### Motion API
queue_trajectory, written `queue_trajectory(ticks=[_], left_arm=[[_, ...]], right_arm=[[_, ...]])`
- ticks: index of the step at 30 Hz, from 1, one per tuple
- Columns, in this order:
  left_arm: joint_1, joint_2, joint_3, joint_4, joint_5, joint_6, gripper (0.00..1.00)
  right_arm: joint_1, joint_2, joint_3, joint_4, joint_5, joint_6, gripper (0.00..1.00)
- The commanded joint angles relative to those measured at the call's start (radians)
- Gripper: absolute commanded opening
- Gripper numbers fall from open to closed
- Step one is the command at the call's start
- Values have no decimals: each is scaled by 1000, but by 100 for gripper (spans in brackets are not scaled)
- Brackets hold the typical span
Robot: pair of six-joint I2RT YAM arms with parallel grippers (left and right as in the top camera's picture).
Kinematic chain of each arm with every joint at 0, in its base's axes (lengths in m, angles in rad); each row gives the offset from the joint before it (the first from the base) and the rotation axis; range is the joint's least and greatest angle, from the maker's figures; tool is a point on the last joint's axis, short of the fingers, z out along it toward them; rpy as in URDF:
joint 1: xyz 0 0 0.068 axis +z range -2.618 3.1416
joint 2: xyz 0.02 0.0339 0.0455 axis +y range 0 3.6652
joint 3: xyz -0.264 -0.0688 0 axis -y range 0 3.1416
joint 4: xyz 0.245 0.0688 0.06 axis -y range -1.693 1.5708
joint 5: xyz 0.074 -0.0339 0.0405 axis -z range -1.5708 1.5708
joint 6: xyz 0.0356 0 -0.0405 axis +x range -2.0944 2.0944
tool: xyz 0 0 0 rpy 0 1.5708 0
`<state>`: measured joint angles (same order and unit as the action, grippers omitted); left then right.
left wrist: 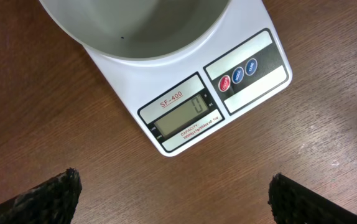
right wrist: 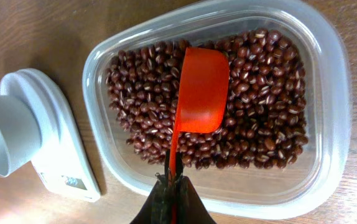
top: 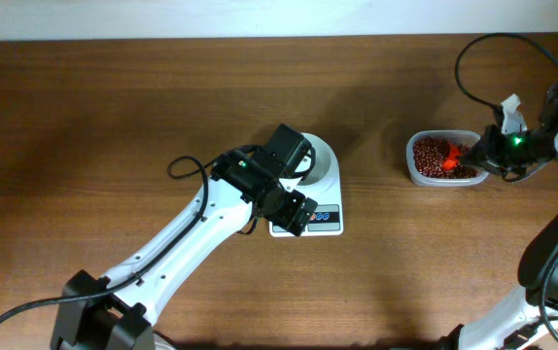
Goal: Scoop item into bowl and weigh 50g on scale
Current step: 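Dip the scoop into the red beans with the right gripper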
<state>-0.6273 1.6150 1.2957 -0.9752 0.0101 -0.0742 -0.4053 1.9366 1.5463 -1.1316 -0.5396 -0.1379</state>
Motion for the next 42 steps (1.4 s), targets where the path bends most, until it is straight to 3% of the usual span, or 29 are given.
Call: queue_trajectory(ticks=[1,23,42], left_arm=[[-6,9,-7,2,-7,12,99],[-6,9,-7,2,-7,12,99],[-6,9,-7,2,-7,12,99]], right_arm=[[-11,6,-12,-38,-82,-51,4],[-238,6,-12,-156,-307,-196,4],[-275,6,-12,-230,-453,-277,4]])
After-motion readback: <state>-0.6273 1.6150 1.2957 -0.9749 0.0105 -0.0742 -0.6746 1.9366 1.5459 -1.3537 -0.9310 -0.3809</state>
